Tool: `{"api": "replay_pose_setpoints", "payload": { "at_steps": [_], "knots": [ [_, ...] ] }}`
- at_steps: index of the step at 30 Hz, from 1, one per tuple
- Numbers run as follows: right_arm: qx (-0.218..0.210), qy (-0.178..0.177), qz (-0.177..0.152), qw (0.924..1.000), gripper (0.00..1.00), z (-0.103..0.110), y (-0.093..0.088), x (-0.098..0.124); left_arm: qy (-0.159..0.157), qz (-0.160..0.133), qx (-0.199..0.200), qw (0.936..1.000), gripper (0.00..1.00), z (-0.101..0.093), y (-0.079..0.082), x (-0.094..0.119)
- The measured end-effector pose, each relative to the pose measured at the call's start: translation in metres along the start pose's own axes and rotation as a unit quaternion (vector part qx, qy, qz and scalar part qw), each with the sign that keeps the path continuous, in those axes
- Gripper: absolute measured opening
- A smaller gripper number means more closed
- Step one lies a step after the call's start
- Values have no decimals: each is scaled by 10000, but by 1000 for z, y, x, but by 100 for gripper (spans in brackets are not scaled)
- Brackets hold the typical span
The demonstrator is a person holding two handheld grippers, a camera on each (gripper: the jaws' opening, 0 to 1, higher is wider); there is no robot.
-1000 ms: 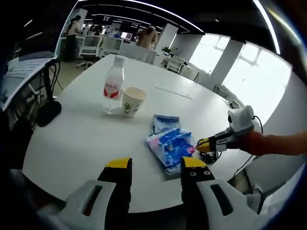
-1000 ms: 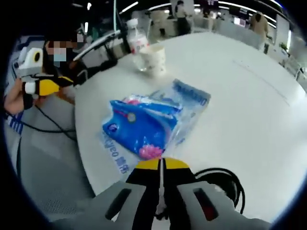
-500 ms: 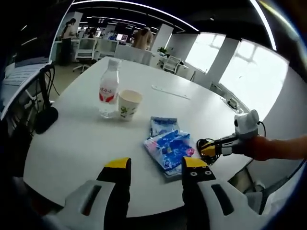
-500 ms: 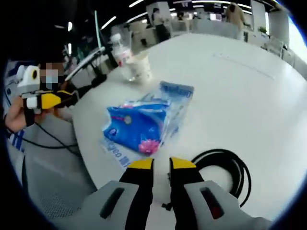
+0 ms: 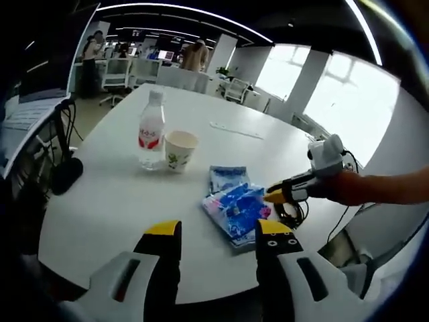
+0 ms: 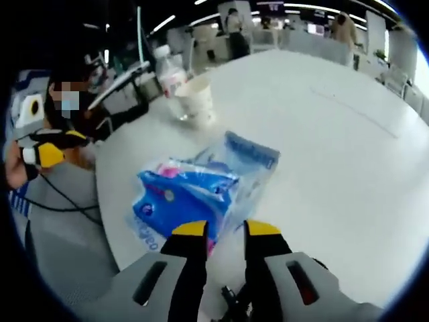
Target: Arrange the tabletop items into an orderly group along one side of the table until the central work area is clear of visible clutter.
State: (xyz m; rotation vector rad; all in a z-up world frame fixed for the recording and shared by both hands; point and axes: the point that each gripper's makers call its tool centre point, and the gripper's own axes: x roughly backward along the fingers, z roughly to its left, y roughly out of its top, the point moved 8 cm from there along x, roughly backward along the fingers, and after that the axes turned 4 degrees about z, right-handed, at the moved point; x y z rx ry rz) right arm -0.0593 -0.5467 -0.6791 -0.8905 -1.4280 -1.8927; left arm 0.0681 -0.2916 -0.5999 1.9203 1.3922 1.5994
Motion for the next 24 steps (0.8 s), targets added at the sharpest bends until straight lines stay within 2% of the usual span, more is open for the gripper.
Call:
{"api": "replay_pose_setpoints", "payload": {
  "at_steps": [5,11,13,17,24],
  "knots": [
    [38,21,56,10000,21,-3,7,-7,49,-23,32,10000,43,3,0,5],
    [306,76,164,9994,21,0,7,-15,58,-32,117,9999,43,4,-2,7],
    [262,58,123,9996,18,-1,7,-15,53,-36,129,9999,43,4,-2,7],
    [118,56,-71,9999,3,0,9,-12,44,-34,170,9998,43,4,-3,6],
    [-112,107,-161,9998,0,-1,4,-5,42,-19,187,9998,42,4,-5,3]
  ]
}}
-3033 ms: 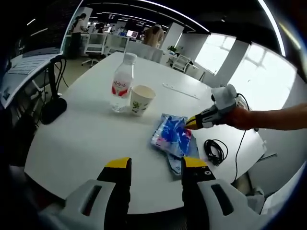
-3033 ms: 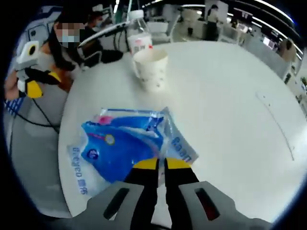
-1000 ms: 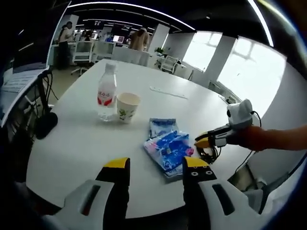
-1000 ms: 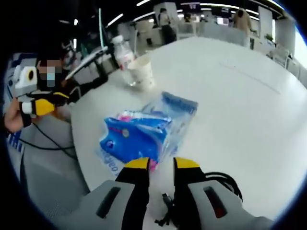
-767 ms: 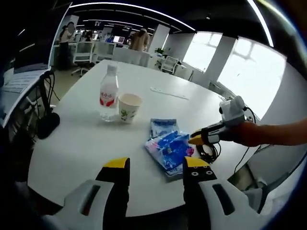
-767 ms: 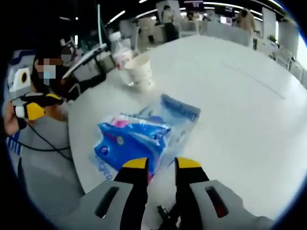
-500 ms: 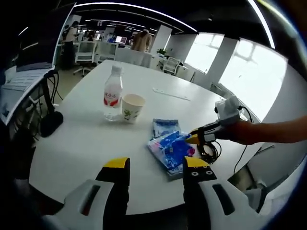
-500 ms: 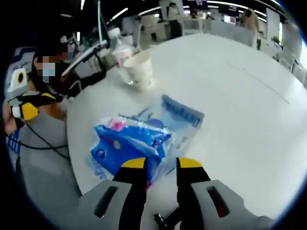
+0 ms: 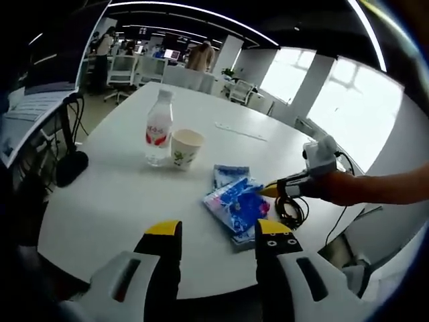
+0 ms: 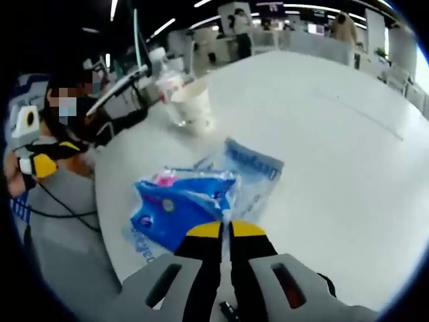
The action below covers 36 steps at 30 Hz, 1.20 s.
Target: Arrange the tabletop items into an orderly group along one side of the table until the central work area is clear of visible clutter.
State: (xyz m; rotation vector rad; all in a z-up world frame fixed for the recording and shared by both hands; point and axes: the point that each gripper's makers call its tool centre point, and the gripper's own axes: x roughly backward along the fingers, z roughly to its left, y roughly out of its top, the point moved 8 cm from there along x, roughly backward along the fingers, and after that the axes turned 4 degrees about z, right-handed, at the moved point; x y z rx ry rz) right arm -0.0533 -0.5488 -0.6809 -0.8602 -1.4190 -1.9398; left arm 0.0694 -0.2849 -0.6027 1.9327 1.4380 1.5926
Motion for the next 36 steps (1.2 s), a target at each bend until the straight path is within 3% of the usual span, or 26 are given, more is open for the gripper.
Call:
{"api": "replay_pose_setpoints", "payload": {
  "at_steps": [14,22,36],
  "knots": [
    [-439,-158,-374,9982,0,-4,-10,26,-45,82,-2,10000,42,-5,-3,-6],
    [-750,-250,-529,9955,0,-7,-31,42,-67,106,15,9999,42,-7,-3,-11],
    [-1384,-576,-846,9851,0,-32,-56,74,-142,224,-38,9996,42,-16,-6,-17]
  ]
}}
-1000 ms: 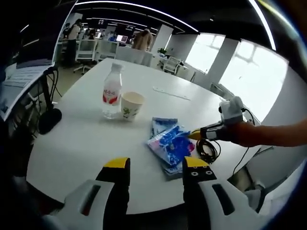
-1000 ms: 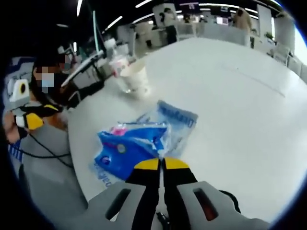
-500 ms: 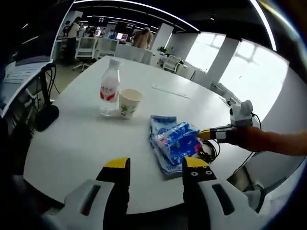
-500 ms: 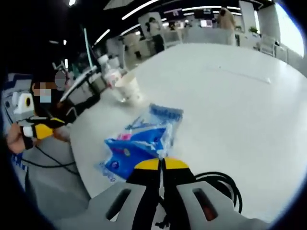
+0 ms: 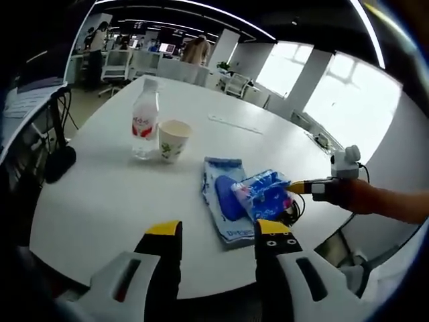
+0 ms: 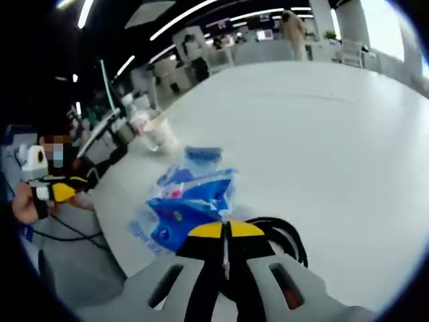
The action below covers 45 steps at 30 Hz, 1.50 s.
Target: Arrange the tabletop items into an orderly group along one side of the table until the central work area is clear of visible clutter.
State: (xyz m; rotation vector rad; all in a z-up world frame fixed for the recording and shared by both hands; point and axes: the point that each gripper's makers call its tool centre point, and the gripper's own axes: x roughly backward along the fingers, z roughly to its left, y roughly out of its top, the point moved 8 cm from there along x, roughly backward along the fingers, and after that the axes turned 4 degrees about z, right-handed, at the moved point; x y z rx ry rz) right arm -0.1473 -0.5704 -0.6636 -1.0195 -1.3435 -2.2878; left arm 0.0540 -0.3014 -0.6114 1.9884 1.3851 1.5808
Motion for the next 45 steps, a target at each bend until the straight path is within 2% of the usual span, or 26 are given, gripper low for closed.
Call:
{"api": "replay_pose_setpoints", "payload": {
  "at_steps": [5,10,24,31,37,45],
  "knots": [
    [-178,-159,-136,9996,0,-16,2,11,-14,25,-15,10000,42,-3,0,0],
    [-400,-354,-355,9979,0,-37,13,23,-39,56,-57,10000,42,-5,-1,0],
    [-402,-709,-609,9948,0,-73,43,44,-71,37,-36,10000,42,-10,0,-1],
    [-570,-813,-570,9934,0,-89,38,39,-57,53,34,10000,41,-10,-2,-2],
    [-917,-880,-534,9905,0,-104,30,32,-33,87,101,9999,41,-8,-2,-2],
    [-1252,-945,-480,9865,0,-107,22,24,7,115,110,9999,41,-8,-1,-3]
  ]
}}
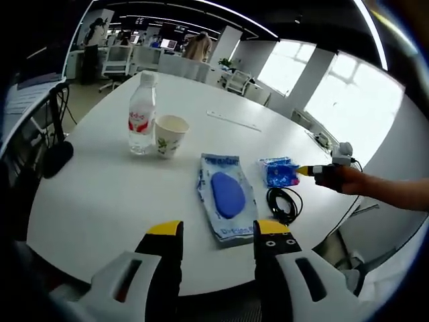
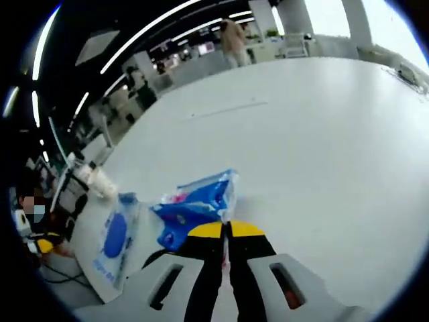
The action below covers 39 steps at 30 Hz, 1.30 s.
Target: Arrange the tabletop items into an orderly group along one side of the table until the central work area is clear of visible clutter.
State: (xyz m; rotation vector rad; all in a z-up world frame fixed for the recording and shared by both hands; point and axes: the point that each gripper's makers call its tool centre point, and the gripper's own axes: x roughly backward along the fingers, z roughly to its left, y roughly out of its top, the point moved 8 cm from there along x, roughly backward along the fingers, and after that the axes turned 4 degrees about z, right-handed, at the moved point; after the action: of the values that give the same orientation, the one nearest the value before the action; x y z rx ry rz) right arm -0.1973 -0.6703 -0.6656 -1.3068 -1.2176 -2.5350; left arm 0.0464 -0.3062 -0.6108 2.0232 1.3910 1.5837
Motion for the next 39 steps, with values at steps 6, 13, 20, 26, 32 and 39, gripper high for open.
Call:
{"api": "replay_pose_setpoints", "payload": {
  "at_steps": [6,13,20,26,32,39],
  "knots": [
    [-116,-39,17,9999,0,-3,4,-7,14,64,-33,10000,41,-3,-1,-3],
    [-85,-32,63,9999,0,-6,14,-17,43,104,52,9999,41,-3,-7,0],
    [51,12,142,9999,0,-11,22,-25,54,145,8,9999,41,-8,-8,1],
    [63,43,113,9999,1,-13,27,-25,-15,224,-16,9997,40,-15,-11,-1],
    [51,42,137,9999,2,-20,27,-23,-102,250,-16,9996,40,-21,-11,-4],
    [15,40,95,9999,3,-25,27,-15,-155,363,-162,9991,40,-29,-11,-9]
  ]
}}
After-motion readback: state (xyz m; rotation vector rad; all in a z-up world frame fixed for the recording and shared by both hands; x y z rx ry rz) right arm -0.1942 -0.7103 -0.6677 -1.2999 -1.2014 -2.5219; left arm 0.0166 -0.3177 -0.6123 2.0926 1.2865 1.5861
